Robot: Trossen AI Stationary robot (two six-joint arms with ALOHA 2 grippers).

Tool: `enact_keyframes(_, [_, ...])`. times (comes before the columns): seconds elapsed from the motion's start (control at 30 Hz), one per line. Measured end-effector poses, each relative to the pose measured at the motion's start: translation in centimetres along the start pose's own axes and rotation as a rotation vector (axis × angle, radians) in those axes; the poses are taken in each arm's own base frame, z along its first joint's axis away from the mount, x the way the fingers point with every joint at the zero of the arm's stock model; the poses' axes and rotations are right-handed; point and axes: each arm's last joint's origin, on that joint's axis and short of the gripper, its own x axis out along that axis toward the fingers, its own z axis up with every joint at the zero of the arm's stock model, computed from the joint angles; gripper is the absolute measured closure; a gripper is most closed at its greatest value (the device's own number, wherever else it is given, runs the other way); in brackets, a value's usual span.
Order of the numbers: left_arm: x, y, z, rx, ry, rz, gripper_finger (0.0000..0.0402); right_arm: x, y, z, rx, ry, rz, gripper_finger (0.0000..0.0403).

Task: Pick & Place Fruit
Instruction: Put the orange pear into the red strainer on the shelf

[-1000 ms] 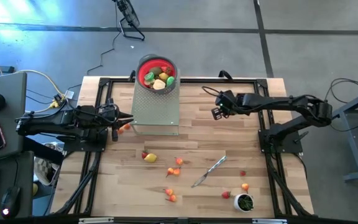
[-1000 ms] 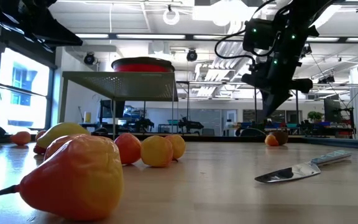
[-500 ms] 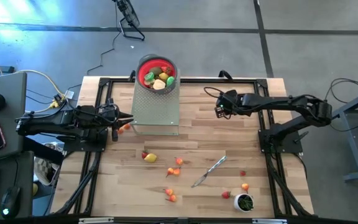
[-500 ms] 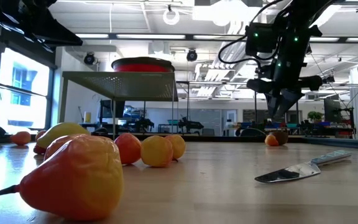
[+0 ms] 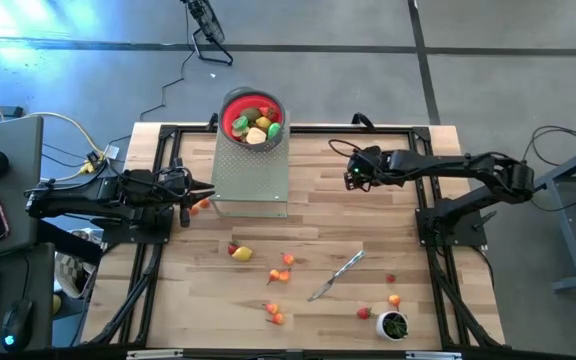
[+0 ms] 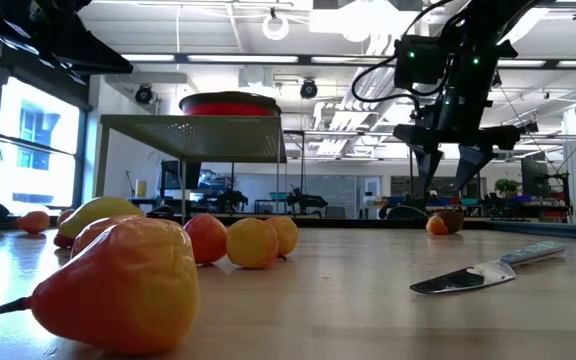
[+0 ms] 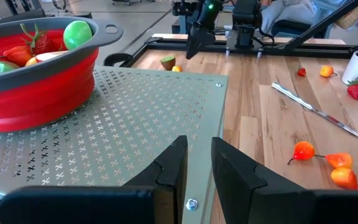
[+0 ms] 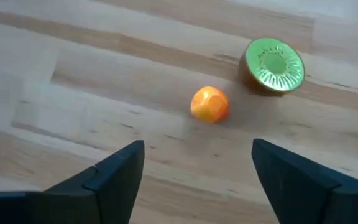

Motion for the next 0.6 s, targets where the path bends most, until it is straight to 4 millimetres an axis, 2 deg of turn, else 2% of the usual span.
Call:
enact_keyframes(0.3, [0.0,0.0,0.0,0.000,0.000,0.000,0.0334,0.3,0.3,-0.2,0.154,-0.092,-0.060,0.0120])
enact_keyframes(0.6, [0.0,0.0,0.0,0.000,0.000,0.000,0.0334,2.3,1.2,-0.8,0.187,-0.080,-0.113,0.0124])
